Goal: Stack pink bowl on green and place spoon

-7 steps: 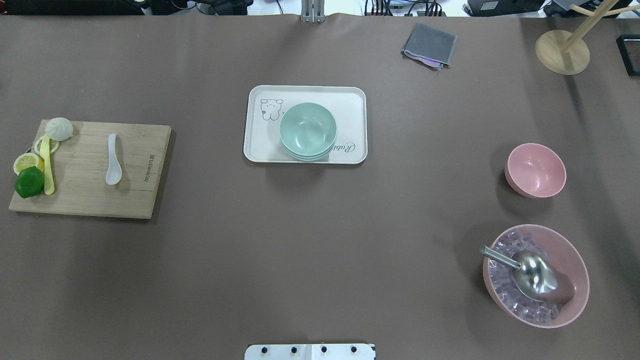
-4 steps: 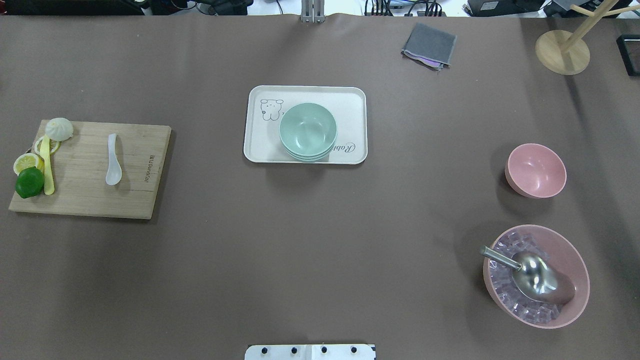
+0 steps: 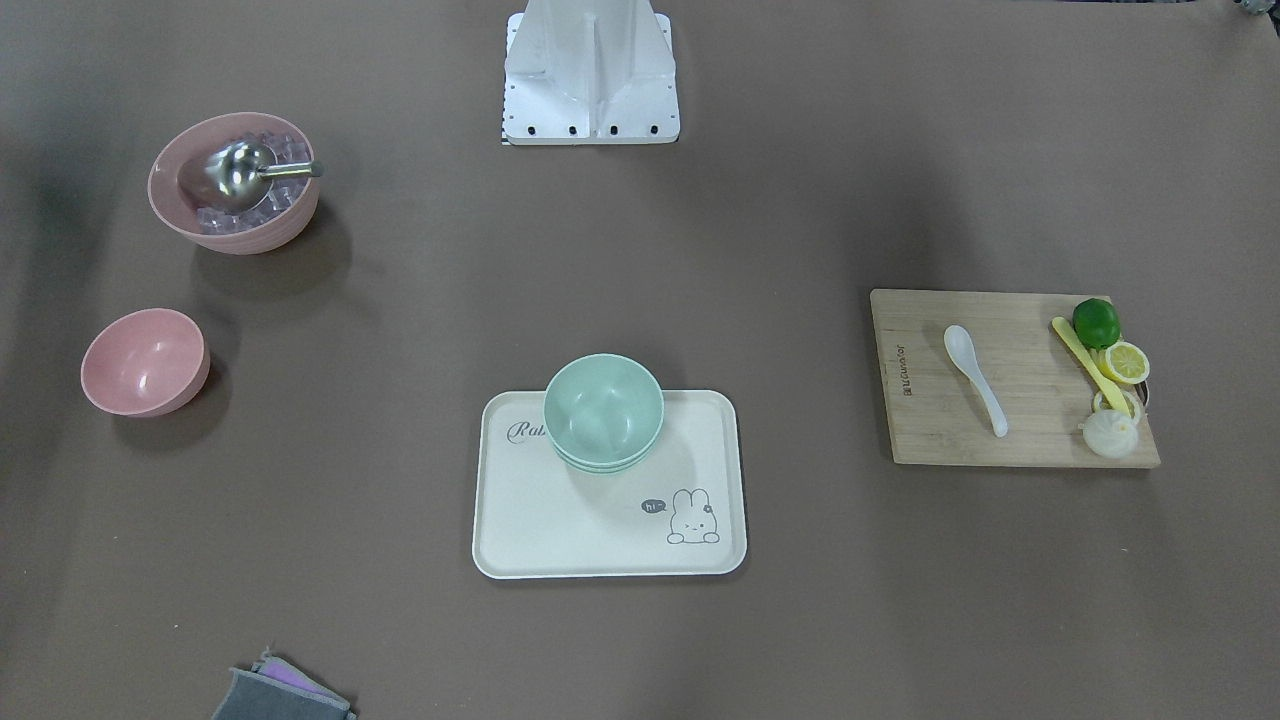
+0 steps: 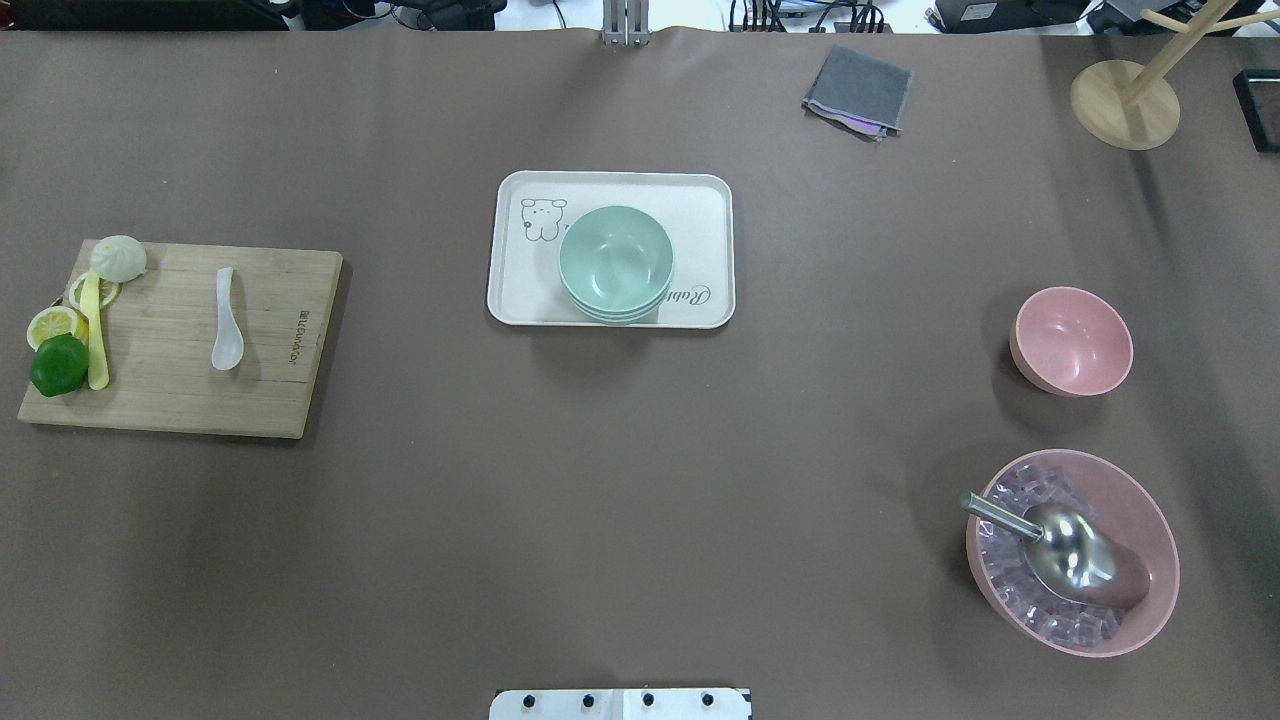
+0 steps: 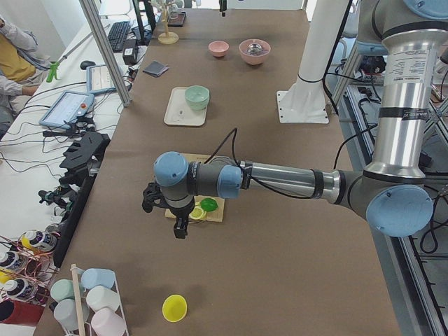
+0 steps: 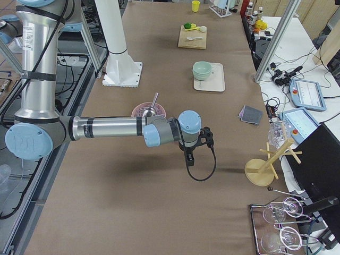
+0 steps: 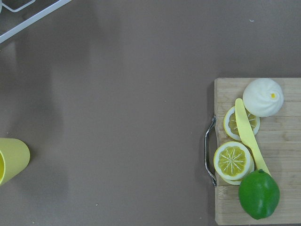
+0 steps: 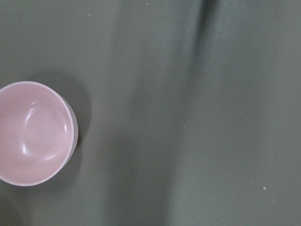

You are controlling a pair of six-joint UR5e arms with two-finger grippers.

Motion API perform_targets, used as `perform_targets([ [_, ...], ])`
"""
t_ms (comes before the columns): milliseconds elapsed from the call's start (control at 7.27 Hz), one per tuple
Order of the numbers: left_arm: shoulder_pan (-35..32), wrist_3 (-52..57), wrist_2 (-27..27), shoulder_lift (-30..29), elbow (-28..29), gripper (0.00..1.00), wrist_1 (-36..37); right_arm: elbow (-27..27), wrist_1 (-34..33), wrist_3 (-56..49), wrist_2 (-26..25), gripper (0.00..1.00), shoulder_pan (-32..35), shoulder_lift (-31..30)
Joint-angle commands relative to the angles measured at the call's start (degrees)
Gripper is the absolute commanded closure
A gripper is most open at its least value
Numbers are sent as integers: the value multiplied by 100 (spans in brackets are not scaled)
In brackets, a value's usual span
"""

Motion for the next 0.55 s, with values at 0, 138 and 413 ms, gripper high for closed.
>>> perform_targets([
  [0,9,0,-2,3,-6,2,-5,-15,-12,74,122,0,-86,2],
  [138,9,-322,-10,3,-15,2,-13,2,5,718,115,1,-348,45],
  [413,27,-492,-80,3,-15,2,-136,-33,502,1679,-104,3,-937,203],
])
